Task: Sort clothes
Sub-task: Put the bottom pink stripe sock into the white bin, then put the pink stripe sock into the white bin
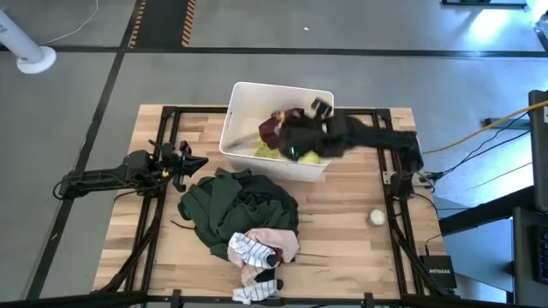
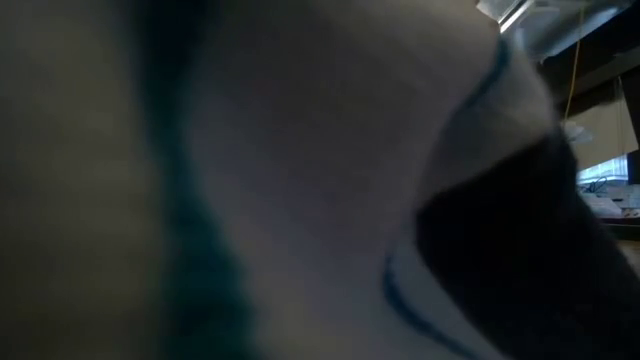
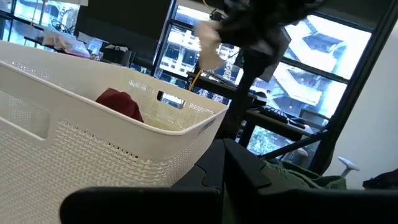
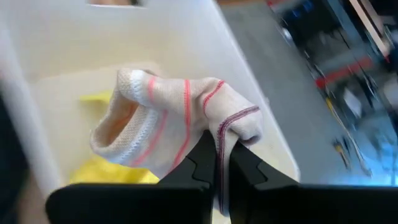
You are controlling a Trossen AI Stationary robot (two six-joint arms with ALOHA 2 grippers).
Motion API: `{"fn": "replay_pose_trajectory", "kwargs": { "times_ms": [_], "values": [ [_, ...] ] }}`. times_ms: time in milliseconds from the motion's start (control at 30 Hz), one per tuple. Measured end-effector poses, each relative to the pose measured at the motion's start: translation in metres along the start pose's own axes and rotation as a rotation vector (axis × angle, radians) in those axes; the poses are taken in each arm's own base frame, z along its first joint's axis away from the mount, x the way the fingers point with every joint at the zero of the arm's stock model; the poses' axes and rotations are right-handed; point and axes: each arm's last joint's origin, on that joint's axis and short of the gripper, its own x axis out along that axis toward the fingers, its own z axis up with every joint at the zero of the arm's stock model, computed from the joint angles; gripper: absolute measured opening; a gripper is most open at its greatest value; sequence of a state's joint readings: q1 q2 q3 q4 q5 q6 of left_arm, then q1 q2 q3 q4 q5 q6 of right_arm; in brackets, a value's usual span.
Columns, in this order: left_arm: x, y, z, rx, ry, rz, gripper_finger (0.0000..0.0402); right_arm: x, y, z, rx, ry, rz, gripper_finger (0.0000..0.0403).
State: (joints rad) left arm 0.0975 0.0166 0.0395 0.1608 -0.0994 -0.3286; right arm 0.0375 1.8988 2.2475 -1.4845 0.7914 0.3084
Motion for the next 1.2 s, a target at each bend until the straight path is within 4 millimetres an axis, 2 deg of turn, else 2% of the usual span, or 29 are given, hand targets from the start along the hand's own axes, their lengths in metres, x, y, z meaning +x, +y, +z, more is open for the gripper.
{"fn": "replay_pose_trajectory", "kwargs": {
  "times_ms": [167,300,667,767,900,1067,1200],
  "values": [
    [0.000,0.000,0.000,-0.005,0.000,0.000,0.0000,0.031,-0.030,0.008,0.114,0.066,0.032,0.0049],
    [0.000,0.000,0.000,-0.009,0.004,-0.006,0.0000,0.044,-0.043,0.009,0.179,0.098,0.043,0.0074],
    [0.000,0.000,0.000,-0.006,0.004,-0.006,0.0000,0.040,-0.038,0.009,0.173,0.102,0.090,0.0179],
    [0.000,0.000,0.000,-0.006,0.004,-0.006,0.0000,0.031,-0.026,0.007,0.148,0.110,0.197,0.0192],
    [0.000,0.000,0.000,-0.005,0.004,-0.006,0.0000,0.007,0.003,0.003,0.079,0.105,0.367,0.0195],
    [0.000,0.000,-0.001,0.001,0.010,-0.004,0.0000,-0.040,0.047,-0.010,-0.038,0.035,0.497,0.0195],
    [0.000,0.000,-0.001,0.002,0.017,-0.002,0.0000,-0.080,0.082,-0.024,-0.061,-0.049,0.582,0.0195]
  ]
}}
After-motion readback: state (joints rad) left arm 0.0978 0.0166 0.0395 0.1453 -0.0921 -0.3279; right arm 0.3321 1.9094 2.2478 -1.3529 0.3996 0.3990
